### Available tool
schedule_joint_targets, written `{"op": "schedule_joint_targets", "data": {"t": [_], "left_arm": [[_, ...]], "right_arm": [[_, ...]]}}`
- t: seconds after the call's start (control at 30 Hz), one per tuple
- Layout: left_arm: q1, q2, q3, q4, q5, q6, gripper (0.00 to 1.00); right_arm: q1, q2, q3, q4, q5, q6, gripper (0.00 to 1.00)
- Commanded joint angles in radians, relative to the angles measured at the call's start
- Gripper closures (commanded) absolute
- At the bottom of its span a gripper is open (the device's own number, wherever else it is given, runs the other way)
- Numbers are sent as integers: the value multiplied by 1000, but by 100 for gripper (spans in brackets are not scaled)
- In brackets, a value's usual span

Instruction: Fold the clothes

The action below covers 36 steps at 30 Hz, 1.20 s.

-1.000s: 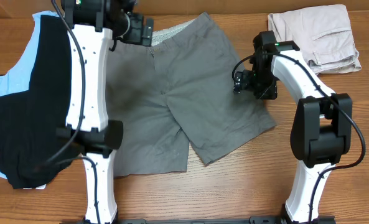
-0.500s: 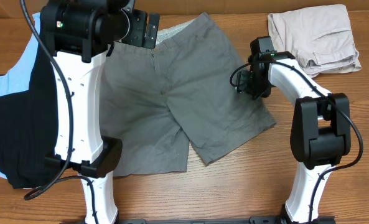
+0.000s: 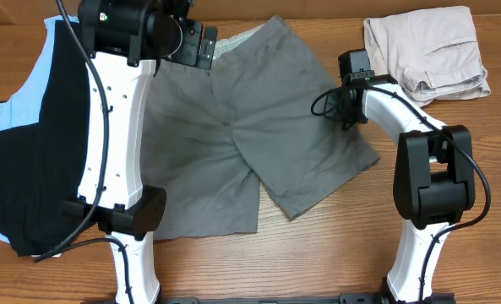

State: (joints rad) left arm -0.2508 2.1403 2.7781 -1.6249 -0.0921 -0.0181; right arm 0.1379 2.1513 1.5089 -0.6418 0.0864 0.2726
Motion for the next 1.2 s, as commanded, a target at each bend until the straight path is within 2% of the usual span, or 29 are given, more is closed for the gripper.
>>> {"op": "schedule_joint_targets", "data": {"t": [0.0,0.27,0.4,0.57,0.67,0.77,0.87,0.97,1.0,1.07,1.17], "left_arm": [[3,12,-29,37,-20,19,0],[4,64,-118,164,-20,23,0],[14,131,-153,222,-21,38,0],[74,244,-153,285,-16,26,0],[118,298,-153,314,-11,26,0],[163,352,-153,329,-8,26,0],[204,406,-153,339,43,26,0],[240,460,-153,360,132,27,0],[251,479,-153,372,166,32,0],[267,517,-153,395,230,52,0],[275,565,-153,423,280,75,0]], "right_arm": [[-24,34,-13,18,79,12,96],[-111,138,-13,25,61,8,96],[-166,148,-12,24,-14,8,96],[-214,148,8,1,-73,8,95],[-224,147,30,-28,-107,-19,90],[-223,130,64,-90,-154,-18,90],[-202,61,71,-101,-204,-18,77],[-170,-33,71,-116,-209,-18,51],[-159,-64,71,-125,-209,-18,46],[-143,-120,71,-142,-209,-17,40],[-132,-195,71,-168,-209,-10,39]]}}
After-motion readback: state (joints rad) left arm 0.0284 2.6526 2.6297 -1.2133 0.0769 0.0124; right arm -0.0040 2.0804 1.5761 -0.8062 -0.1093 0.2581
